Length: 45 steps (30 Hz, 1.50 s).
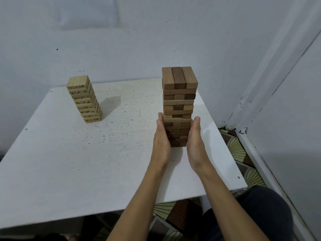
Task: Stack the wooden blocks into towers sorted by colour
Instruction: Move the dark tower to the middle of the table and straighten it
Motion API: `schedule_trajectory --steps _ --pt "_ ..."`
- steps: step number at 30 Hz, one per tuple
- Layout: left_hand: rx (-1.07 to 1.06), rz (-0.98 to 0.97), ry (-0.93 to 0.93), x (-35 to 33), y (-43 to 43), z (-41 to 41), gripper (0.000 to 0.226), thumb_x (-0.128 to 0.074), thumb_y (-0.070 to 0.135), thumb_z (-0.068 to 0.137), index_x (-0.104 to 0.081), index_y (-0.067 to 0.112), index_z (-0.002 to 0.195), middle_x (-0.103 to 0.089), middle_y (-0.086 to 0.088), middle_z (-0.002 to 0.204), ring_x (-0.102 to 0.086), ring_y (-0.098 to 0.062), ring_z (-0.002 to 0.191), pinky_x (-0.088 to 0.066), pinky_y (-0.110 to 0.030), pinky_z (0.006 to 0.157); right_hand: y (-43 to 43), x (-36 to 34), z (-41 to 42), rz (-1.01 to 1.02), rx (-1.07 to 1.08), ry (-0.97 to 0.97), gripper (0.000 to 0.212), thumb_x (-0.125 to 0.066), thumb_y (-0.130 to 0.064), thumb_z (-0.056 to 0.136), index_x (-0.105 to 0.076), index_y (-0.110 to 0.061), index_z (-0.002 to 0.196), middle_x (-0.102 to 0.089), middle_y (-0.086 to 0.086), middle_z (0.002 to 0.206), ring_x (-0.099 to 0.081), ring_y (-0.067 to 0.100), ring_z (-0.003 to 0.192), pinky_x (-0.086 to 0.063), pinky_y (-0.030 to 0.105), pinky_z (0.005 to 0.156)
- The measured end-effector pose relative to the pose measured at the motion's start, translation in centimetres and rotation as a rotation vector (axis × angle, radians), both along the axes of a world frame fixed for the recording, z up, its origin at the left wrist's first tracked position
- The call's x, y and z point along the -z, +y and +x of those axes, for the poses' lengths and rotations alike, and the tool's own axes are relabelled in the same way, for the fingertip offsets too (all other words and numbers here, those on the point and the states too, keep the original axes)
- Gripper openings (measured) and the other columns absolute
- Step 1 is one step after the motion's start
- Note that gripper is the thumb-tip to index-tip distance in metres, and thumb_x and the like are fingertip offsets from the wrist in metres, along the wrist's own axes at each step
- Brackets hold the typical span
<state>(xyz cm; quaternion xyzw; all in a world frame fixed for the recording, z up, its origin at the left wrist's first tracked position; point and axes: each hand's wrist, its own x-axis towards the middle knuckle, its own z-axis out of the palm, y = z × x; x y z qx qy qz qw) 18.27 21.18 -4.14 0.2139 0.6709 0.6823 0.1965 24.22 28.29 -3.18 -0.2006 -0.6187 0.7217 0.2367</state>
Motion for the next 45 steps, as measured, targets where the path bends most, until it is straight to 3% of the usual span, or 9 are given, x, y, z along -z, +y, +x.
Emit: schedule_trajectory --steps 8,13,21,29,34,36,40,43,45 --pt "-0.008 -0.017 -0.003 0.4 0.0 -0.1 0.078 -0.006 0.067 0.093 -0.034 0.025 0.152 -0.044 0.006 0.151 -0.034 -0.003 0.141 -0.026 -0.034 0.12 0.0 0.4 -0.2 -0.003 -0.006 0.02 0.065 -0.018 -0.07 0.09 -0.04 -0.041 0.144 -0.055 -0.024 0.135 -0.045 -0.007 0.13 -0.034 0.028 0.114" --pt "0.001 -0.01 0.009 0.0 -0.2 0.2 0.069 -0.005 0.055 0.098 -0.041 0.025 0.148 -0.053 0.009 0.141 -0.044 0.007 0.129 -0.033 -0.008 0.106 -0.1 0.4 -0.1 0.016 -0.012 0.013 0.073 -0.019 -0.074 0.088 -0.04 -0.035 0.147 -0.054 -0.016 0.14 -0.045 -0.002 0.132 -0.034 0.032 0.116" --pt "-0.006 -0.008 0.008 -0.2 -0.1 0.3 0.071 -0.006 0.056 0.096 -0.04 0.023 0.148 -0.053 0.008 0.142 -0.043 0.002 0.132 -0.032 -0.012 0.11 -0.1 0.7 -0.2 0.028 -0.021 -0.009 0.073 -0.018 -0.072 0.092 -0.038 -0.033 0.149 -0.052 -0.013 0.144 -0.043 0.002 0.136 -0.029 0.039 0.119" --pt "-0.011 -0.044 -0.014 0.9 -0.3 -0.8 0.083 -0.009 0.077 0.09 -0.033 0.027 0.151 -0.042 0.002 0.153 -0.033 -0.01 0.143 -0.025 -0.041 0.12 0.4 0.7 0.2 0.02 -0.027 -0.04 0.064 -0.016 -0.069 0.093 -0.044 -0.039 0.143 -0.056 -0.018 0.137 -0.045 -0.002 0.132 -0.031 0.037 0.118" --pt "0.006 -0.028 -0.068 0.8 -2.0 -1.8 0.075 -0.019 0.08 0.086 -0.025 0.044 0.151 -0.034 0.019 0.155 -0.031 -0.003 0.142 -0.023 -0.043 0.121 2.2 1.1 1.4 0.023 0.003 -0.072 0.062 -0.024 -0.06 0.098 -0.034 -0.029 0.151 -0.042 -0.012 0.152 -0.033 0.003 0.142 -0.02 0.042 0.122" --pt "0.02 -0.029 -0.115 0.5 -3.0 -2.5 0.059 -0.028 0.077 0.086 -0.034 0.056 0.141 -0.042 0.022 0.149 -0.039 -0.004 0.137 -0.027 -0.044 0.118 3.5 0.9 2.4 0.094 0.024 -0.142 0.047 -0.031 -0.044 0.104 -0.037 -0.03 0.148 -0.048 -0.016 0.146 -0.036 0.002 0.139 -0.023 0.041 0.121" --pt "0.1 -0.127 0.015 0.6 -5.0 -4.5 0.07 -0.048 0.043 0.085 -0.028 0.038 0.151 -0.048 0.02 0.145 -0.04 -0.004 0.136 -0.028 -0.046 0.117 6.1 0.1 3.8 0.48 -0.067 -0.362 0.051 -0.054 -0.016 0.099 -0.04 -0.026 0.148 -0.047 -0.014 0.145 -0.038 0.003 0.134 -0.028 0.041 0.118" --pt "0.26 -0.385 0.273 0.2 -5.7 -5.9 0.088 -0.061 0.041 0.075 -0.024 0.032 0.154 -0.042 0.018 0.149 -0.035 -0.001 0.137 -0.027 -0.041 0.117 7.3 -0.1 4.0 0.783 -0.229 -0.541 0.069 -0.065 -0.031 0.092 -0.03 -0.032 0.151 -0.025 -0.019 0.155 -0.011 0.008 0.149 -0.017 0.041 0.119" --pt "0.324 -0.488 0.406 0.4 -5.6 -7.1 0.098 -0.071 0.06 0.069 -0.027 0.034 0.153 -0.042 0.02 0.149 -0.034 -0.003 0.138 -0.028 -0.043 0.117 7.8 -0.1 3.6 0.863 -0.307 -0.553 0.08 -0.07 -0.043 0.086 -0.027 -0.033 0.152 -0.019 -0.018 0.16 0.002 0.007 0.151 -0.014 0.042 0.12"
